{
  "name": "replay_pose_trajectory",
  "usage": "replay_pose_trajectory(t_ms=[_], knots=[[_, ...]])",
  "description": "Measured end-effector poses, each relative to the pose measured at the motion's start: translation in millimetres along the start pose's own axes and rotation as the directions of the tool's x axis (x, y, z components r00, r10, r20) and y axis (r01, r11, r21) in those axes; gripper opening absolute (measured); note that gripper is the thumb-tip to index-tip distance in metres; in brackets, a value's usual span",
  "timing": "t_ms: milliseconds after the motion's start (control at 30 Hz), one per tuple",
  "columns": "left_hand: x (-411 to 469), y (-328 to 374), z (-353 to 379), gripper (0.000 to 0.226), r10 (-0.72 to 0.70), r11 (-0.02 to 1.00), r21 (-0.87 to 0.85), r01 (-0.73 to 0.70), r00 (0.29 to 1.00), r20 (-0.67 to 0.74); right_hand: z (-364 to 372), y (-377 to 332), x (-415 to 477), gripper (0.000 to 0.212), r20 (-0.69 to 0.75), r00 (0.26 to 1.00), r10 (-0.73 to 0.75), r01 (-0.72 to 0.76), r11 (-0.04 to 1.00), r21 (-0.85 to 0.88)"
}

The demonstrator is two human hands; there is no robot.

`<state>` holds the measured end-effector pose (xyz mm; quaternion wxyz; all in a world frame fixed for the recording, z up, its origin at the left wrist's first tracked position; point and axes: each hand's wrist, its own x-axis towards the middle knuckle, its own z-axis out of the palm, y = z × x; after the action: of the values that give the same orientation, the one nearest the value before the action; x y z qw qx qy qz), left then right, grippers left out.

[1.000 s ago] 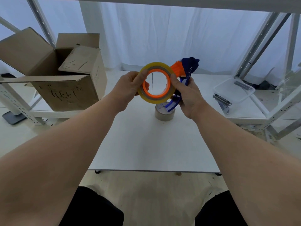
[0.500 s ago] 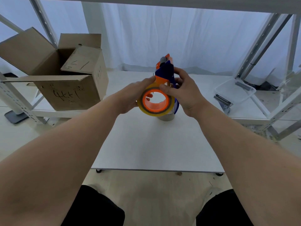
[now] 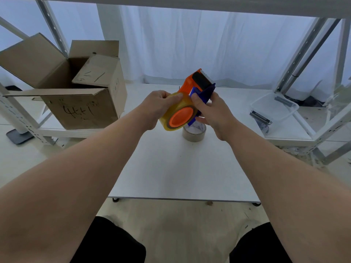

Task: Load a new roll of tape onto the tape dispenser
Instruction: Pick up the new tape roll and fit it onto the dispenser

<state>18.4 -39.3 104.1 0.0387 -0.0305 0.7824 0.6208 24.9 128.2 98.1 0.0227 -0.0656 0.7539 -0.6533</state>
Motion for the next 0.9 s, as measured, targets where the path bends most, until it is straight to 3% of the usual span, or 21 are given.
replay_pose_trajectory(t_ms=[167,400,567,700,900], knots=[[-1.1,-0.2,-0.7,0.033,-0.002,0.999,0.047,0.003,1.0,-0.026,6.8,-1.9,2.3,0.064,-0.083,0.995,-0.054,0.04,0.986,-0.165],[-6.3,2.4,-3.5,0.044,-0.01,0.994,0.106,0.01,1.0,0.003,3.6,0.8,3.7,0.05,-0.194,0.981,-0.02,-0.023,0.976,-0.218],[-8.6,4.7,-4.6,0.021,0.04,0.997,0.07,-0.044,0.997,0.061,-2.1,2.7,4.3,0.043,-0.253,0.966,0.057,-0.083,0.992,-0.09],[-7.2,5.1,-5.1,0.02,0.075,0.997,0.01,-0.076,0.995,0.062,-0.3,1.6,5.1,0.033,-0.291,0.951,0.103,-0.108,0.994,-0.003],[-9.9,6.7,-4.3,0.012,0.125,0.984,-0.137,-0.11,0.987,0.104,-0.3,1.5,6.6,0.043,-0.32,0.912,0.256,-0.218,0.964,0.152]])
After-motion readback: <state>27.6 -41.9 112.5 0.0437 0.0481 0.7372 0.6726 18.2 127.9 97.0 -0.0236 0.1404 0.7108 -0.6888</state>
